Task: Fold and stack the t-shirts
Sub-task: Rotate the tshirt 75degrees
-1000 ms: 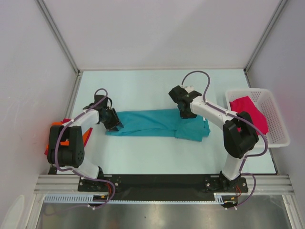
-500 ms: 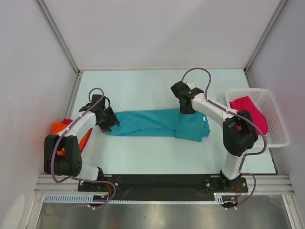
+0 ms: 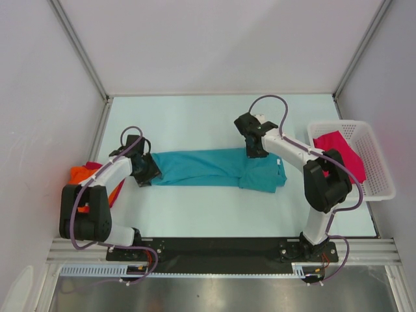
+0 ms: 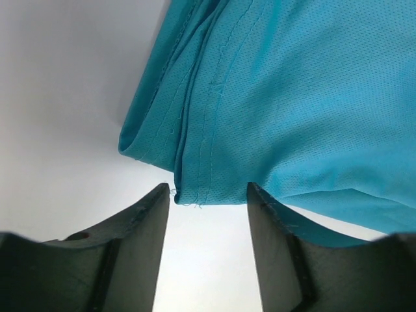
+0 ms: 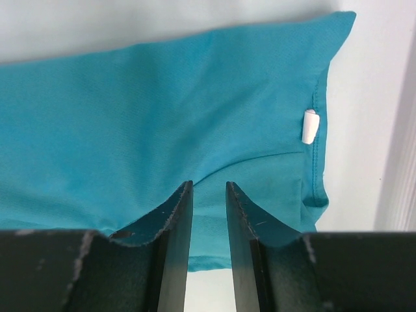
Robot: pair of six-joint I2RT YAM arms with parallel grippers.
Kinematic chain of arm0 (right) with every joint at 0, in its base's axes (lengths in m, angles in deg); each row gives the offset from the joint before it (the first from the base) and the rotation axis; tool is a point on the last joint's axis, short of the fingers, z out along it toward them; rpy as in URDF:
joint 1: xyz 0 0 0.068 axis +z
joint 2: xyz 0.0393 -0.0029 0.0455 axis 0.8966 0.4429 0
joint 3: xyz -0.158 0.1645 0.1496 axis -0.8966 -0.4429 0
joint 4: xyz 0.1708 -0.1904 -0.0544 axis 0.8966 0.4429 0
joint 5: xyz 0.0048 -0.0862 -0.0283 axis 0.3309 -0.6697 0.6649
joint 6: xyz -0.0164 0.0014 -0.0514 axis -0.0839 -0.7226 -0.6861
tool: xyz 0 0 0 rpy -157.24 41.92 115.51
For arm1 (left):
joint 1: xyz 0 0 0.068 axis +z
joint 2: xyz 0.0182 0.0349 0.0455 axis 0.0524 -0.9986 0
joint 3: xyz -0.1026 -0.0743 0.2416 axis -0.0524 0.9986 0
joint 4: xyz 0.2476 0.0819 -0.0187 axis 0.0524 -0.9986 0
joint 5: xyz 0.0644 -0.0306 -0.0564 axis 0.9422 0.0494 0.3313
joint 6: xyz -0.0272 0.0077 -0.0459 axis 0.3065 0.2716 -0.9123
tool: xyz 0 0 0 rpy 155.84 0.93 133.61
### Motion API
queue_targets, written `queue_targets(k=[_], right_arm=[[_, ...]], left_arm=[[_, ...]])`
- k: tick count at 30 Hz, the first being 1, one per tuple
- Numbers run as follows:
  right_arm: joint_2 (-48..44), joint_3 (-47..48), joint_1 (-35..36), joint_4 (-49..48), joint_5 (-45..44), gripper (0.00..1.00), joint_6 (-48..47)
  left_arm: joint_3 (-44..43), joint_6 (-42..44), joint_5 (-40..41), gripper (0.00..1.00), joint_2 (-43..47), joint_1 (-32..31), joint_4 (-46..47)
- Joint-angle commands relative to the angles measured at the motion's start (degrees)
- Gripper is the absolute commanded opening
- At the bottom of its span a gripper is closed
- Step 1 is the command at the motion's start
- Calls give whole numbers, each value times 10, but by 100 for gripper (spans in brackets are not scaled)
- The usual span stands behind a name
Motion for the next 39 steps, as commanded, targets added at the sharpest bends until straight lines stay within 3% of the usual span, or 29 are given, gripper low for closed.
queue_targets(k=[1, 2, 5, 6, 7, 28, 39], right_arm=[[-22, -7, -8, -10, -3, 32, -6], [-23, -8, -8, -10, -3, 32, -6], [-20, -7, -9, -9, -5, 31, -6], [-20, -6, -8, -8, -5, 32, -5], [-19, -6, -9, -9, -5, 32, -5], [-28, -9, -10, -6, -7, 31, -12], [-30, -14, -14, -6, -6, 31, -16]], left_arm=[[3, -11, 1, 53, -3, 2, 23], [2, -11, 1, 51, -5, 2, 24], [1, -13, -1, 23, -10, 2, 26], [0, -13, -3, 6, -12, 2, 27], [-2, -13, -3, 1, -13, 2, 26], [-34, -34, 54, 0, 32, 8, -14], [-32, -22, 59, 0, 67, 78, -29]])
